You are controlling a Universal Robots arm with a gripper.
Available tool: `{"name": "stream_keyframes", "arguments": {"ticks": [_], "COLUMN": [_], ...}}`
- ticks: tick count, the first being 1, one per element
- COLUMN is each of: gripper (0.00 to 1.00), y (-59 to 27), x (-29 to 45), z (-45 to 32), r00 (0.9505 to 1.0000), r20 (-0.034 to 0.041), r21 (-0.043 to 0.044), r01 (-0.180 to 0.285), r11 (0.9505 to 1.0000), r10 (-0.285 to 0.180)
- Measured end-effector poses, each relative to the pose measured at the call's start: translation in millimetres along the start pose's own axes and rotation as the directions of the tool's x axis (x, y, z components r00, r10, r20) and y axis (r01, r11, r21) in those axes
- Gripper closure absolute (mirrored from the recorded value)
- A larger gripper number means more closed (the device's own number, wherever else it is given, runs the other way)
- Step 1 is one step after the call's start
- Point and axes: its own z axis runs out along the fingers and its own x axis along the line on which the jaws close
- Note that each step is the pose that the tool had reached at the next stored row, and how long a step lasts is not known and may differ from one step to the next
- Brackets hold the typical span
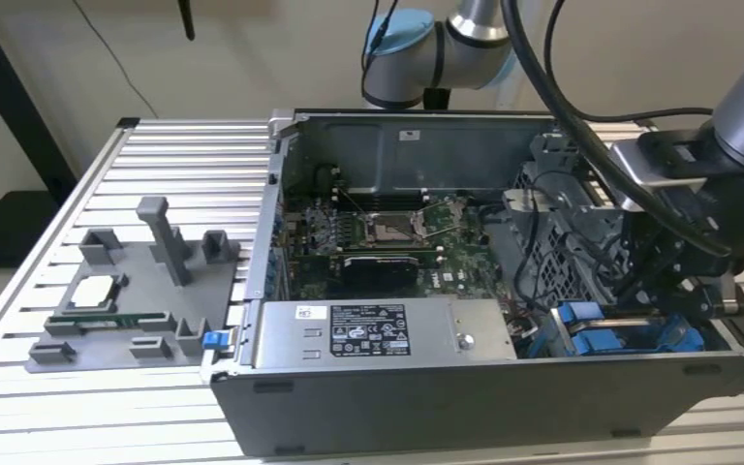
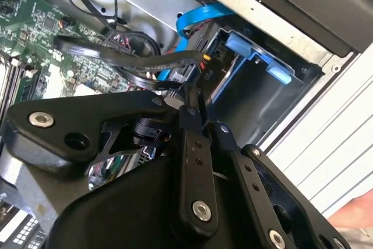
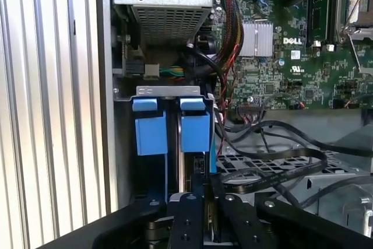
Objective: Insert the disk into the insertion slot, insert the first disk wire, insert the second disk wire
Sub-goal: 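Insert the second disk wire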
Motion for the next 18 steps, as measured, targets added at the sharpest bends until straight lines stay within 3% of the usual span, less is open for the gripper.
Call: {"name": "stream_keyframes", "arguments": {"ticks": [6,7,10,18], "gripper": [1.0,0.0,0.0,0.0], "y": [-0.2,-0.2,-0.3,-0.9], "x": [0.3,0.3,0.1,-4.0], "z": [3.1,3.4,1.6,-32.8], "r00": [1.0,1.0,1.0,1.0], "r20": [-0.0004,0.0002,0.0005,-0.0001], "r21": [0.0001,0.0001,0.0,-0.0018], "r01": [0.0,0.0,0.0,-0.001], "r11": [1.0,1.0,1.0,1.0], "r10": [0.0,0.0,0.0,0.001]}}
